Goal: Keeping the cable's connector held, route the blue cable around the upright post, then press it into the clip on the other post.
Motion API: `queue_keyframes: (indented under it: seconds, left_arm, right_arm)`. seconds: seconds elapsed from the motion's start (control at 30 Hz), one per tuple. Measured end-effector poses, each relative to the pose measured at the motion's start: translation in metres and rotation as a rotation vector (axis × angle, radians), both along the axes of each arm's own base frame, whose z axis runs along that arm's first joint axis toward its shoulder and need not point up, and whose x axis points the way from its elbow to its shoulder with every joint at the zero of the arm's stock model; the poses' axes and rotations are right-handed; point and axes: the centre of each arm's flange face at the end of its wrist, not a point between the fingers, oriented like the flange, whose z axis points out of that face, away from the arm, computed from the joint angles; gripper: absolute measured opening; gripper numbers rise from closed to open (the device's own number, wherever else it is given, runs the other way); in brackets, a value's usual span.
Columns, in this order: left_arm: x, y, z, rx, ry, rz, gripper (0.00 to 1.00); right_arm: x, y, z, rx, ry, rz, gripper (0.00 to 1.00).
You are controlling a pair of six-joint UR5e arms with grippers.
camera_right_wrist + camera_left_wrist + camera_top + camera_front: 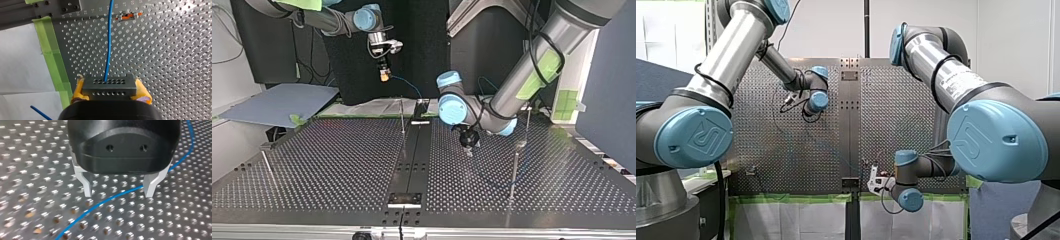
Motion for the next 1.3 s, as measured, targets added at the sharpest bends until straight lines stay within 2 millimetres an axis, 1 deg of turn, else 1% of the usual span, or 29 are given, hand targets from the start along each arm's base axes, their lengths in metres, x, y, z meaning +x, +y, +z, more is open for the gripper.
queue_keyframes:
  seconds: [0.1, 0.33, 0.43, 0.5, 0.6, 0.93, 1.1, 1.3]
  left_arm:
    - [0.002, 0.002, -0.005, 0.029, 0.007, 0.020, 1.00]
    - [0.003, 0.007, -0.008, 0.091, 0.027, 0.044, 1.00]
    - [0.003, 0.005, -0.017, 0.118, 0.047, 0.041, 1.00]
    - [0.003, 0.002, -0.027, 0.132, 0.065, 0.035, 1.00]
    - [0.002, -0.001, -0.037, 0.141, 0.080, 0.029, 1.00]
    - [0.007, 0.005, -0.045, 0.123, 0.080, 0.049, 1.00]
    - [0.008, 0.006, -0.063, 0.130, 0.103, 0.055, 1.00]
    - [0.009, 0.007, -0.073, 0.129, 0.114, 0.057, 1.00]
  right_arm:
    - [0.000, 0.000, 0.000, 0.000, 0.000, 0.001, 0.00]
    - [0.001, 0.001, 0.000, -0.003, -0.001, 0.003, 0.00]
    - [0.001, 0.001, 0.001, -0.005, -0.002, 0.003, 0.00]
    - [0.002, 0.001, 0.001, -0.005, -0.002, 0.003, 0.00]
    - [0.002, 0.001, 0.000, -0.005, -0.002, 0.004, 0.00]
    - [0.002, 0.001, 0.000, -0.005, 0.000, 0.005, 0.00]
    - [0.002, 0.002, 0.000, -0.005, 0.000, 0.007, 0.00]
    - [0.003, 0.002, 0.000, -0.005, 0.000, 0.007, 0.00]
